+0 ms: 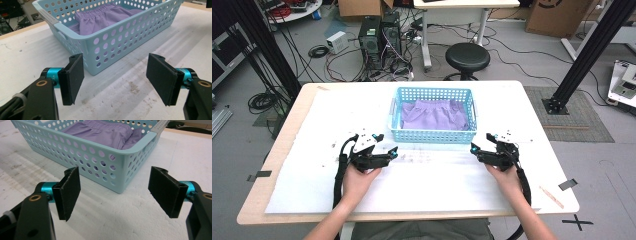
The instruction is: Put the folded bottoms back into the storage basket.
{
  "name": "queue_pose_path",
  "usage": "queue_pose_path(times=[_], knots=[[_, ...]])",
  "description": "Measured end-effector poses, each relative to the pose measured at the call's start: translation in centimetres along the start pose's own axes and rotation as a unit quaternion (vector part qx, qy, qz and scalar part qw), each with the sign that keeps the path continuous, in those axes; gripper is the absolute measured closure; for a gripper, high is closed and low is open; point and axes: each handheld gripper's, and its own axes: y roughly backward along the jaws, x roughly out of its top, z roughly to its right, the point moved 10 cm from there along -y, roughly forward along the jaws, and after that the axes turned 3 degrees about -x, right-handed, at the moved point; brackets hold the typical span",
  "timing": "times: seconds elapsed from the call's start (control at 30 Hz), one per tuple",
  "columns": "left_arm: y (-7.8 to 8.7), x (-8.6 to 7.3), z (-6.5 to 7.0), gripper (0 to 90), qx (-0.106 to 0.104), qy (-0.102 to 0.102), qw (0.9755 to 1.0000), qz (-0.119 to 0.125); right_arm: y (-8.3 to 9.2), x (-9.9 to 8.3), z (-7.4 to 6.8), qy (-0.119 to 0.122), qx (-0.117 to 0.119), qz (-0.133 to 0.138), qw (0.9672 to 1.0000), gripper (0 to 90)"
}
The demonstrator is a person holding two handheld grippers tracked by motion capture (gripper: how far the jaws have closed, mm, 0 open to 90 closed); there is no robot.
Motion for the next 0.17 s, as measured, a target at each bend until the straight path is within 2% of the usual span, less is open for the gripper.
queue_pose_path(times=[0.17], knots=[[0.17, 0.04, -0.3, 30.6, 0.005, 0.003, 1.0, 0.002, 0.06, -0.01, -0.05, 0.002, -0.002, 0.0, 1.0, 26.4]])
